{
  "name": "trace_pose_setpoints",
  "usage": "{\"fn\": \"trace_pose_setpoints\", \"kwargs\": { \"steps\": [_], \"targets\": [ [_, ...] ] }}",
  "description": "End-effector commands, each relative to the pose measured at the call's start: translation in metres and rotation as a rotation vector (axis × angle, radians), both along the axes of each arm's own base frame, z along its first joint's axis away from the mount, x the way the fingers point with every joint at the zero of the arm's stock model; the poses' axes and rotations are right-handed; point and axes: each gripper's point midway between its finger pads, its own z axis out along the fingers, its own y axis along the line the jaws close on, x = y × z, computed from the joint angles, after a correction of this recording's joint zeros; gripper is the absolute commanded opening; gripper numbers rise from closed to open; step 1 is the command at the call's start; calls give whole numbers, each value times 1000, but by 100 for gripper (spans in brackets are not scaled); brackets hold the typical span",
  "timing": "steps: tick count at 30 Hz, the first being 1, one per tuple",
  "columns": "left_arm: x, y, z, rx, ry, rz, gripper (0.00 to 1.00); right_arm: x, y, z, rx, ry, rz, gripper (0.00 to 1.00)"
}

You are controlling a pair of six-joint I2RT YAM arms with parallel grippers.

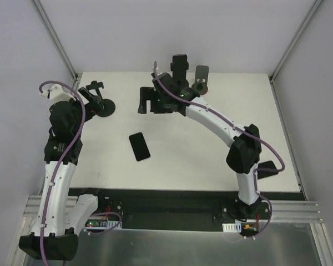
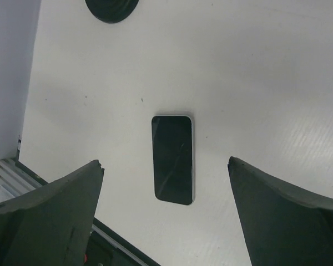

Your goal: Place the phone on the phone stand

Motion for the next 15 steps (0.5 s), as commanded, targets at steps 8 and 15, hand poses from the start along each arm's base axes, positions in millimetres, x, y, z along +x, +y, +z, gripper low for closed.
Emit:
{"fn": "trace_pose_setpoints", "kwargs": {
  "steps": [8,15],
  "targets": [
    [-5,8,-21,84,-45,10,99,-28,60,-69,-163,76,71,96],
    [-6,2,-20,63,-51,-21,98,-38,54,-90,-309,129,147,96]
  ]
}}
